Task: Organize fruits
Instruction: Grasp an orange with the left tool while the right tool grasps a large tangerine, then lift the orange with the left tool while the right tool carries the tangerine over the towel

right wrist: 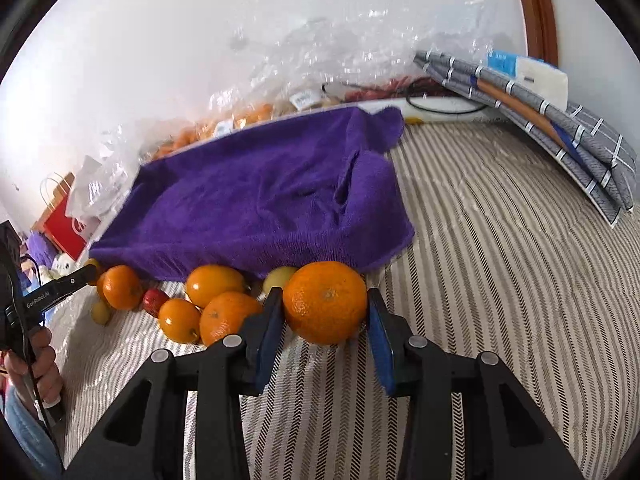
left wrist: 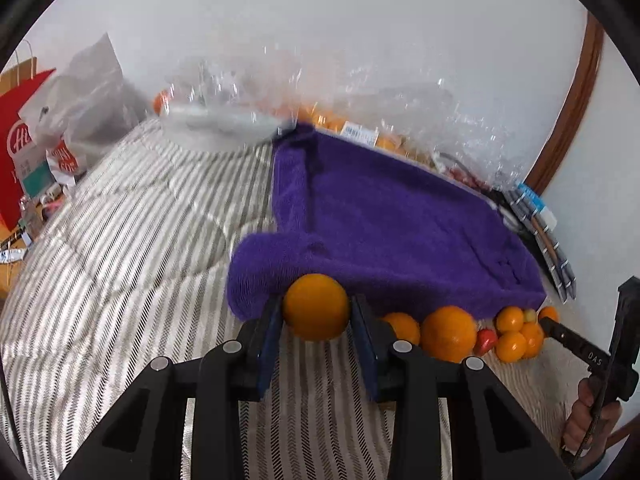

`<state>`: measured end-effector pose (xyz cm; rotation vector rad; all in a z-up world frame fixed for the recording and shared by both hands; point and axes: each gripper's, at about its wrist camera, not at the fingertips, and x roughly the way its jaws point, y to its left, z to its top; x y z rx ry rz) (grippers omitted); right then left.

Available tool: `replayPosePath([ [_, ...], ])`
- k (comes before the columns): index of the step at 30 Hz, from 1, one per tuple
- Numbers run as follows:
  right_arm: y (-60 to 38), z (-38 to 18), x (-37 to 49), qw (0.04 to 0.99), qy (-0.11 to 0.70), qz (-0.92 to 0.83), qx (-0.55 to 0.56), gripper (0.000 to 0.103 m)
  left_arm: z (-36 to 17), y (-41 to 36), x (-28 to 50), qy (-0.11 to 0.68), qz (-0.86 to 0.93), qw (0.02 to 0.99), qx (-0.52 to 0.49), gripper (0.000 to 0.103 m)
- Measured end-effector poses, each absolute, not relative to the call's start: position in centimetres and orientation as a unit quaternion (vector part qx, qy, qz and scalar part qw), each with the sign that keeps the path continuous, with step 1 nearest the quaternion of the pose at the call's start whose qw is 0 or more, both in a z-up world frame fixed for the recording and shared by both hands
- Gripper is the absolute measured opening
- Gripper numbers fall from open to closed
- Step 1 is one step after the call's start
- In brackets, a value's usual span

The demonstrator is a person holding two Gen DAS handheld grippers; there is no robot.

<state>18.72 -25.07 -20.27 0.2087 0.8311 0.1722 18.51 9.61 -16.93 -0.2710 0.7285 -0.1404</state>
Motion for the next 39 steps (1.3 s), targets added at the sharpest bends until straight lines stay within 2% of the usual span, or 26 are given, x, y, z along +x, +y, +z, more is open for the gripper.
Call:
replayPosePath([
  [25, -25.6, -17.4, 16.3, 0.926, 0.345, 0.084, 0.131, 0.04, -14.0, 10.8, 15.5, 0.282, -0.08, 0.94, -0.174, 0.033],
  [32, -25.1, -13.7, 16.0, 0.935, 0.329, 0.075, 0.111, 0.04, -10.6, 9.8, 14.3, 0.269, -0.076, 0.945, -0.168, 0.033],
  [39, -23.8, -11.0, 18.8, 0.944, 0.308, 0.085, 0.087, 0.04, -7.1, 7.3, 17.8, 0.247, -0.081, 0.954, -0.148, 0.033],
])
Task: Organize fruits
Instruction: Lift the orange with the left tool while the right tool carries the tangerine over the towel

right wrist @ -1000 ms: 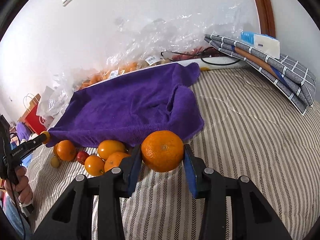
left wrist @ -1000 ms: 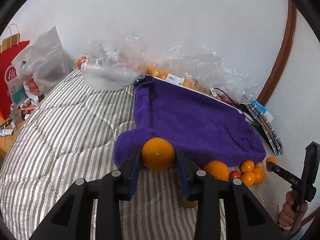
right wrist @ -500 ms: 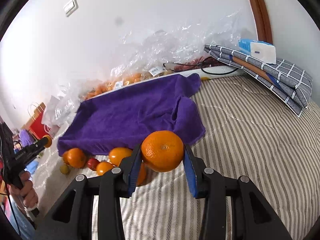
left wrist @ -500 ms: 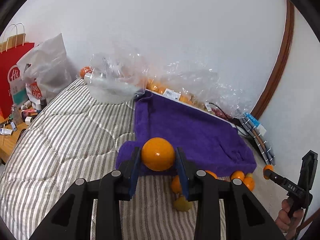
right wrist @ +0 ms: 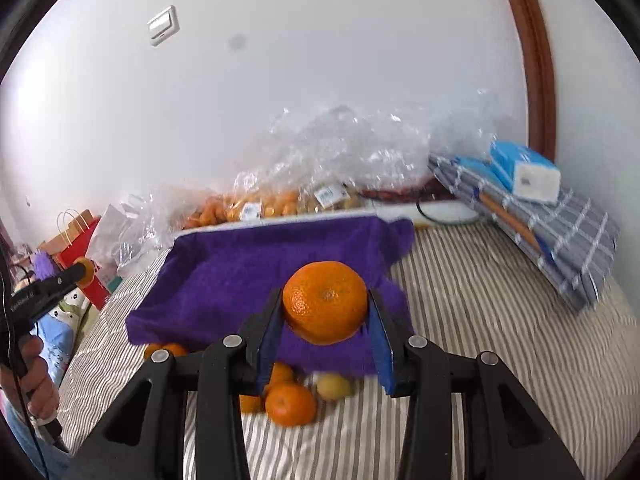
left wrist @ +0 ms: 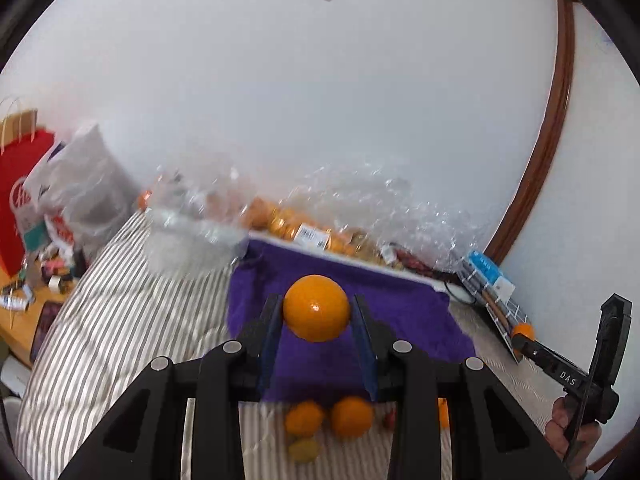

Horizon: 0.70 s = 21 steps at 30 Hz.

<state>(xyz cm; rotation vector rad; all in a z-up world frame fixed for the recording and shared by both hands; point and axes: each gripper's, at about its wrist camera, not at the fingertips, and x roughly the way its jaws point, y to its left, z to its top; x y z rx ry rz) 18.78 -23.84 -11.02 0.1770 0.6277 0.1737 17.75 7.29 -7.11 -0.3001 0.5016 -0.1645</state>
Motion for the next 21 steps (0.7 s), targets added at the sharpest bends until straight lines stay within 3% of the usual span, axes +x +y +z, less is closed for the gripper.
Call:
replayPosePath([
  [11, -21.3, -9.7, 26.4, 0.946, 0.29, 0.101, 0.103, 0.04, -8.1, 4.4, 25.7, 0.246, -0.088, 0.953, -0.155, 0.033],
  [21, -21.7, -13.4, 29.4, 0.942, 0.316, 0.074, 0.084, 0.04, -12.5, 4.8, 28.3, 0.293, -0.068, 0.943, -0.145, 0.033],
])
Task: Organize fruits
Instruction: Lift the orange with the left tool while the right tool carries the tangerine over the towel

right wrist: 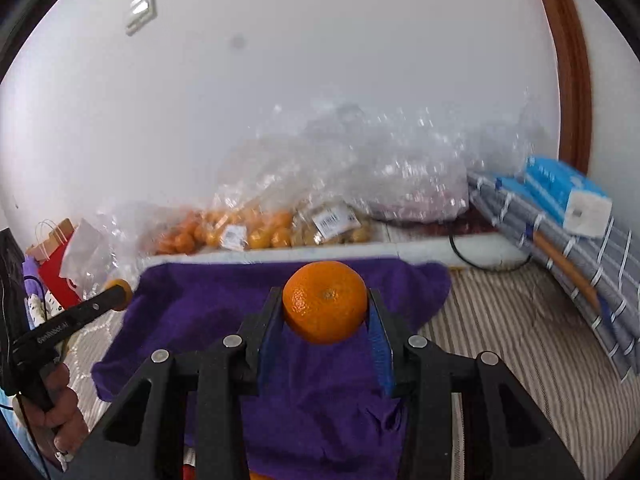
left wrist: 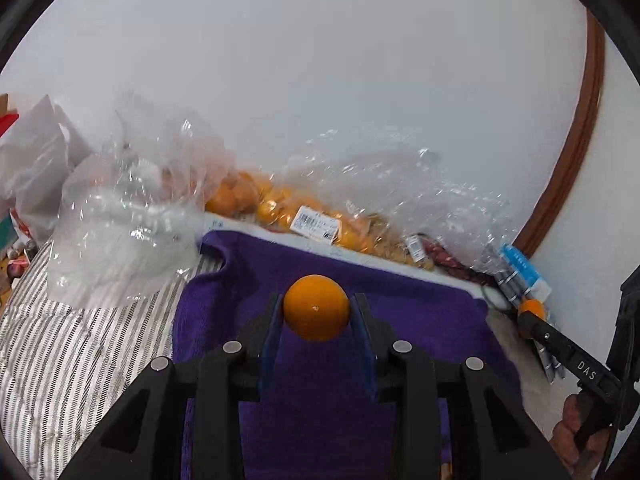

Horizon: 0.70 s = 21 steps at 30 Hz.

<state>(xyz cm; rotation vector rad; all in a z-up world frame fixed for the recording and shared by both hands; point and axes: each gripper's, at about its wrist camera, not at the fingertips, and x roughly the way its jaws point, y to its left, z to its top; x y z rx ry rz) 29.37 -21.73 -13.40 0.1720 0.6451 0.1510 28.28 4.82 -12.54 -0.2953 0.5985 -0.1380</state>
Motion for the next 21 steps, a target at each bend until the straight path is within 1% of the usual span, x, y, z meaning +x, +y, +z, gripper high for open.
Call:
replayPosePath([
  [9, -22.7, -16.1, 30.7, 0.93, 0.354, 0.049, 0.09, 0.04, -14.0, 4.6, 29.2, 0.315, -0.042, 0.942, -0.111, 0.033],
  [13, -22.9, -17.3, 31.2, 0.919, 0.376, 0.053, 0.103, 0.04, -14.7, 4.5, 29.8, 0.338, -0.052, 0.934, -0.106, 0.033],
  [21, -22.6, -17.9, 31.3, 0.914, 0.39, 0.053, 0.101, 0.04, -15.5, 3.9, 30.1, 0.355, -0.048, 0.929, -0.09, 0.033],
])
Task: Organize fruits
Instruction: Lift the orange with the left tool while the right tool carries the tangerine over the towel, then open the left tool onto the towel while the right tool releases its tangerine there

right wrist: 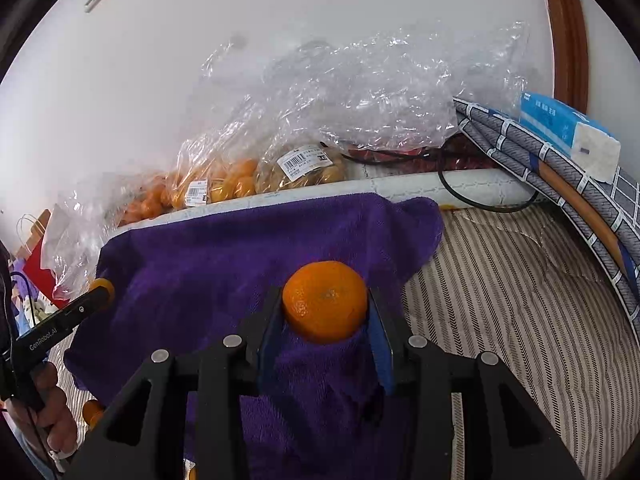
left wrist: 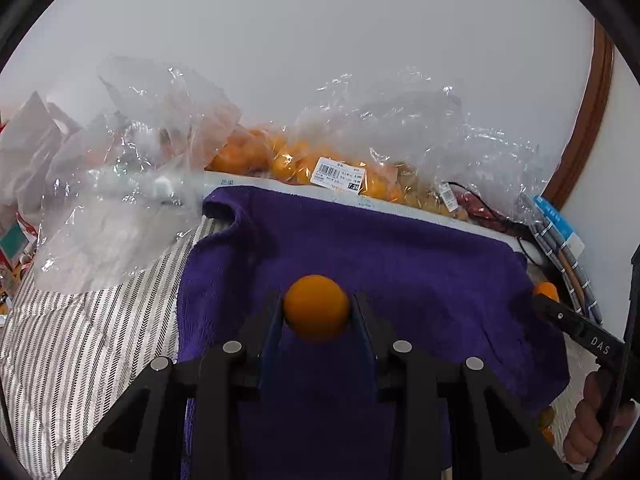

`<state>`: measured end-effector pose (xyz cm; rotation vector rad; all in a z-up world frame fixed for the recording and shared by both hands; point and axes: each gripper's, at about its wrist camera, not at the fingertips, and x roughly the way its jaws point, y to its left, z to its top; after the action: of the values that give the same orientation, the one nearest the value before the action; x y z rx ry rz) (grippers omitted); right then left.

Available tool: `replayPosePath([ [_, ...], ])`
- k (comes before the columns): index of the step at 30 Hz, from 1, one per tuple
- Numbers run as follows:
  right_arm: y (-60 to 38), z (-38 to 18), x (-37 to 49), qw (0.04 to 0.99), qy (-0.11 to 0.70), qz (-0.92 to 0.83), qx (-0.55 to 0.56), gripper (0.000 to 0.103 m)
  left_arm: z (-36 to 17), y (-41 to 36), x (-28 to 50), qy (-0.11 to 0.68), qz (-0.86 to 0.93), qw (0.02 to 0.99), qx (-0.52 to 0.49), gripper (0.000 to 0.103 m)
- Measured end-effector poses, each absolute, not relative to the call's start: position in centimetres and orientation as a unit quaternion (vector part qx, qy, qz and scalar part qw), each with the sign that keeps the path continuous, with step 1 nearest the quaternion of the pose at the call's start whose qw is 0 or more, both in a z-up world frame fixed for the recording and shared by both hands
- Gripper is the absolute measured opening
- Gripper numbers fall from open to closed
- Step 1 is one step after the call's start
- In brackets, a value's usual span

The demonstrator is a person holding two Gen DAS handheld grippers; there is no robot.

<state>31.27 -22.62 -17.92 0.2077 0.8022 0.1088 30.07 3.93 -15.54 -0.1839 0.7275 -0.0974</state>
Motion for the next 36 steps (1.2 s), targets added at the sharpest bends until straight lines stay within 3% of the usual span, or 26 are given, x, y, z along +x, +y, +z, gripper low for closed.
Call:
replayPosePath([
  [36, -20.9, -19.5, 31.7, 0.907, 0.415, 0.057, 0.048, 0.041, -17.2, 3.8, 31.4, 0.392, -0.041, 0.916, -0.073, 0.033],
])
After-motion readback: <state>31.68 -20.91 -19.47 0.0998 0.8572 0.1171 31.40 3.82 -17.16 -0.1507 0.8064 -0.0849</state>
